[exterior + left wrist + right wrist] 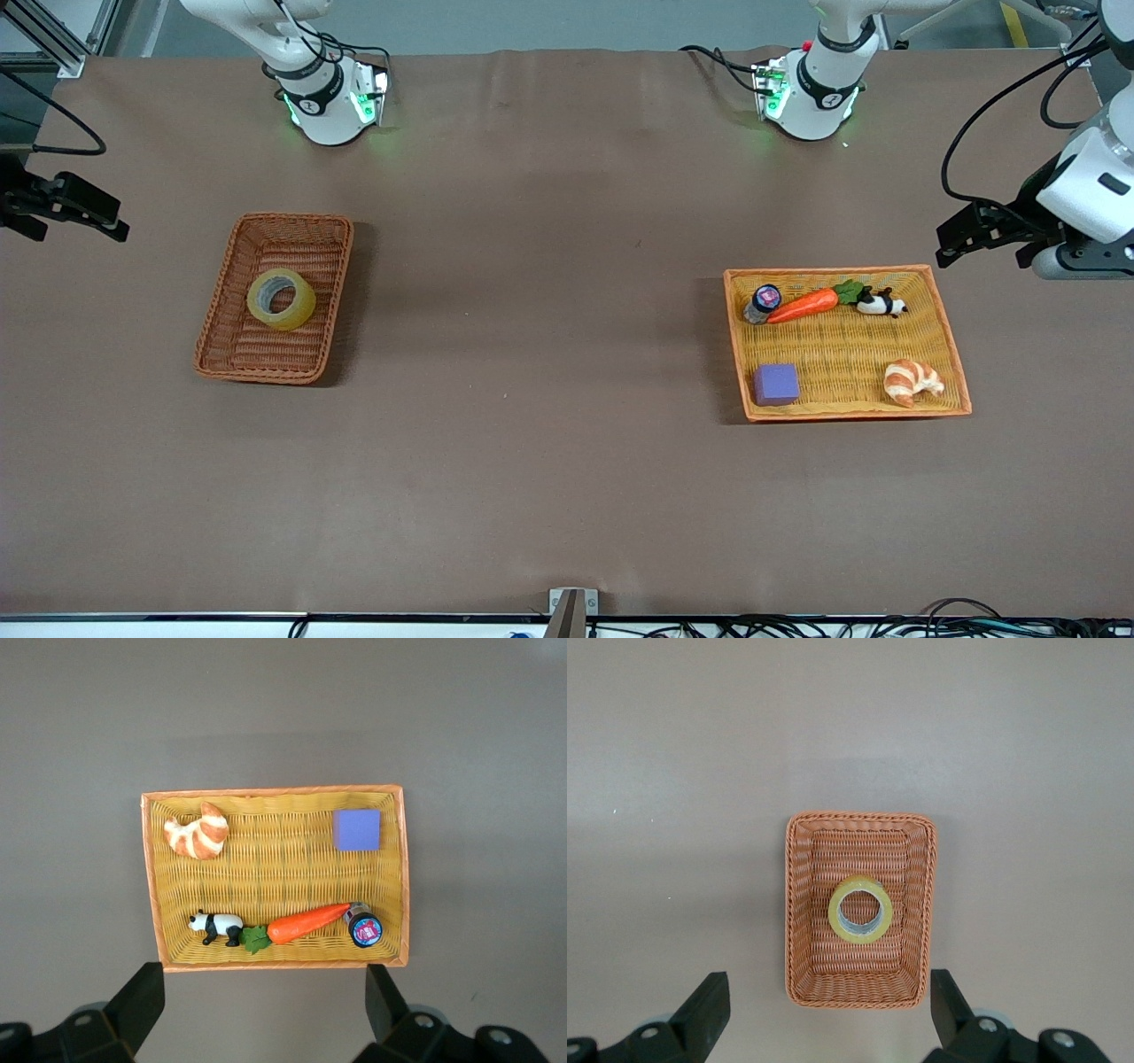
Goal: Move tape to another basket
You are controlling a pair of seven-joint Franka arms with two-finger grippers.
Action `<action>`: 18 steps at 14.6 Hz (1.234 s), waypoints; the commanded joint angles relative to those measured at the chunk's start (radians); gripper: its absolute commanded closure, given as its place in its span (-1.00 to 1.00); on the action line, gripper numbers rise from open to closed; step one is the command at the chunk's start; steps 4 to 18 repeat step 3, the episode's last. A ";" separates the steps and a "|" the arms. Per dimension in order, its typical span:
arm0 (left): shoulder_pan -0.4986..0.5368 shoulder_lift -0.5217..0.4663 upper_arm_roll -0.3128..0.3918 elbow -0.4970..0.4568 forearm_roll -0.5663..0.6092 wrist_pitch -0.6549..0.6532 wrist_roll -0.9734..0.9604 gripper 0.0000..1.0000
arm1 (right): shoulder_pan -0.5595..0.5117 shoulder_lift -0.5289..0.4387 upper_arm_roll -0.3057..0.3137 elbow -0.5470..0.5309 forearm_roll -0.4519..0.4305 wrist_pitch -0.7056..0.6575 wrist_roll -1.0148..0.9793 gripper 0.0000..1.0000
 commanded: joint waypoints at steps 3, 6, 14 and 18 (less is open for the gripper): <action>0.009 -0.023 0.000 0.016 0.005 -0.048 -0.006 -1.00 | -0.010 0.003 -0.010 -0.009 0.025 0.038 0.012 -1.00; 0.009 -0.023 0.000 0.016 0.005 -0.048 -0.006 -1.00 | -0.010 0.003 -0.010 -0.009 0.025 0.038 0.012 -1.00; 0.009 -0.023 0.000 0.016 0.005 -0.048 -0.006 -1.00 | -0.010 0.003 -0.010 -0.009 0.025 0.038 0.012 -1.00; 0.009 -0.023 0.000 0.016 0.005 -0.048 -0.006 -1.00 | -0.010 0.003 -0.010 -0.009 0.025 0.038 0.012 -1.00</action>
